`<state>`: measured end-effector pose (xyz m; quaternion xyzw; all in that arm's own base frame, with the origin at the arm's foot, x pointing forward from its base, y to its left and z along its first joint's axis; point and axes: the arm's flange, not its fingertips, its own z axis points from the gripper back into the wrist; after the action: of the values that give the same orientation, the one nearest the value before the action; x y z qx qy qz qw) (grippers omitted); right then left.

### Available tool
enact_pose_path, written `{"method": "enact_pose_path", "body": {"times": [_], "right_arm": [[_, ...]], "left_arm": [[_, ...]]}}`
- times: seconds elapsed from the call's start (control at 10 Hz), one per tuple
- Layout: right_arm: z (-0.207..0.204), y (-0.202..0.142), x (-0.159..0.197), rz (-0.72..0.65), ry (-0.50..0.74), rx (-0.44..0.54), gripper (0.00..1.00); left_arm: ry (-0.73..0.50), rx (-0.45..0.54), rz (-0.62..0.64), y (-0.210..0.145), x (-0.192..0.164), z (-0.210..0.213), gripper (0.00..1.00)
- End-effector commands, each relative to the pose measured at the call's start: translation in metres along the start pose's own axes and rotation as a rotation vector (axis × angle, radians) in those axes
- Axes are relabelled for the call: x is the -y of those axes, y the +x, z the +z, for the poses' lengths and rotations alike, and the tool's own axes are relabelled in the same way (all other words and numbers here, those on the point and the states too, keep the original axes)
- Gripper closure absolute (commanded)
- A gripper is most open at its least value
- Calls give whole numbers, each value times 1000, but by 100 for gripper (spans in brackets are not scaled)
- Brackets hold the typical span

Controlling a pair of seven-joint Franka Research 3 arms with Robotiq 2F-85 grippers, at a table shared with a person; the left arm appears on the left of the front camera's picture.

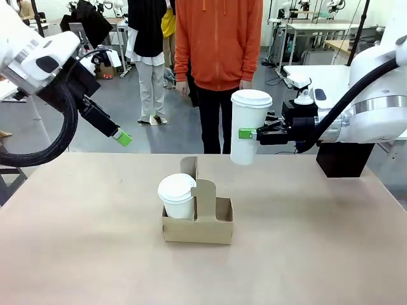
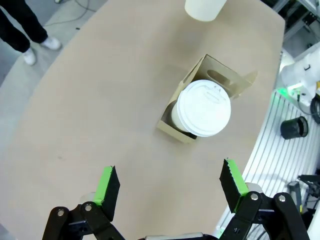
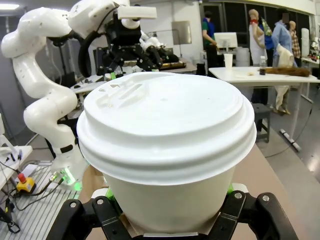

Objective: Pour a drink into a cup and package it in a carrier.
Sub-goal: Insert the held 600 ml Paper Cup into the Cup Carrier.

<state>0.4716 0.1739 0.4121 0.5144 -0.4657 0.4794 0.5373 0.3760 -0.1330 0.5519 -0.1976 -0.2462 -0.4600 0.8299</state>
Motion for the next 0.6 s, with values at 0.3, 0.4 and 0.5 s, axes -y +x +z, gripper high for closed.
{"method": "enact_pose_path", "body": {"times": [0.3, 0.4, 0.5], "right_arm": [[-21, -13, 0, -11, 124, -20, 20], [-31, -22, -2, -8, 185, -23, 20], [-38, -30, -4, -5, 225, -29, 20]], "left_arm": [[-31, 19, -47, -26, -13, 3, 0], [-49, 47, -80, -47, -21, 13, 0], [-71, 80, -113, -67, -27, 20, 0]]}}
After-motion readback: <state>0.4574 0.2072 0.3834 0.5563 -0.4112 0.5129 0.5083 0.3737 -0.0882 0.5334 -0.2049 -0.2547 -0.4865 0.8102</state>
